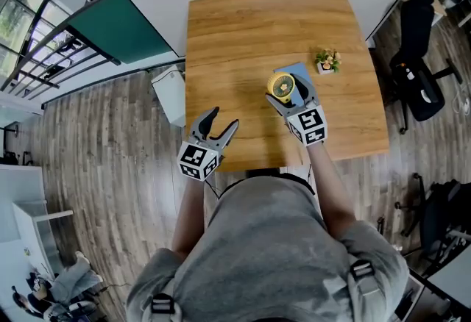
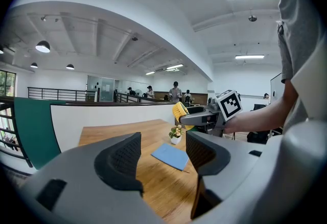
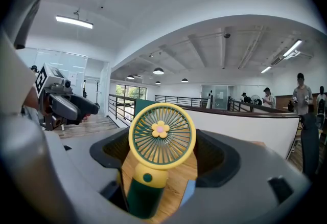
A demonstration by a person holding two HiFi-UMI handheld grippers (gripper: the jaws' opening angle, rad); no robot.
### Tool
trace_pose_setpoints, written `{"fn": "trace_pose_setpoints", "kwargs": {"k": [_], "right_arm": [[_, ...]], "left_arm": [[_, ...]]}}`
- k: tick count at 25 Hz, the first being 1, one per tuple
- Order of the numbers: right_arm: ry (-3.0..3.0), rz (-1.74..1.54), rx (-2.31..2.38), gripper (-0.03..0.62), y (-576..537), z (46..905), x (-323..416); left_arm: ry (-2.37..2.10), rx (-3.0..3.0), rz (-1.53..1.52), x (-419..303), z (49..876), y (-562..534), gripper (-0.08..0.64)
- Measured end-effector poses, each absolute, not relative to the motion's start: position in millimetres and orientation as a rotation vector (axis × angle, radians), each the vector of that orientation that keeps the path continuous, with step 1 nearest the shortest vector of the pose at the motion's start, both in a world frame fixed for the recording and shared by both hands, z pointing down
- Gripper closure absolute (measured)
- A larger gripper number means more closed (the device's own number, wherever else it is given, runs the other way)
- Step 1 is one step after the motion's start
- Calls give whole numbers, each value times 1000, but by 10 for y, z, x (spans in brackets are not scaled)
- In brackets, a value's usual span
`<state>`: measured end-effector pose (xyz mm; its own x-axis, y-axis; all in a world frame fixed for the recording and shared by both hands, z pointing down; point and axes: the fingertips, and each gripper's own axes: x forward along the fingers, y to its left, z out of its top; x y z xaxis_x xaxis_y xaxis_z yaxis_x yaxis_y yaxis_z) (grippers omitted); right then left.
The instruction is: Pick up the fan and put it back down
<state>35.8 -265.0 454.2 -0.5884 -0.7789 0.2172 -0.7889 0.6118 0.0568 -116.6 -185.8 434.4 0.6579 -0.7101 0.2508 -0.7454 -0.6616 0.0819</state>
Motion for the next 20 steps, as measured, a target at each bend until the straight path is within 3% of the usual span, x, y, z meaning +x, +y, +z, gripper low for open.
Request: {"fn": "trace_pose_setpoints", "kwargs": {"k": [20], "right_arm": [[-2601,150,1222,196,-2675,4871,320]], "left_arm": [[-1182,2632,345,-1118,4564,-1893,276]]}}
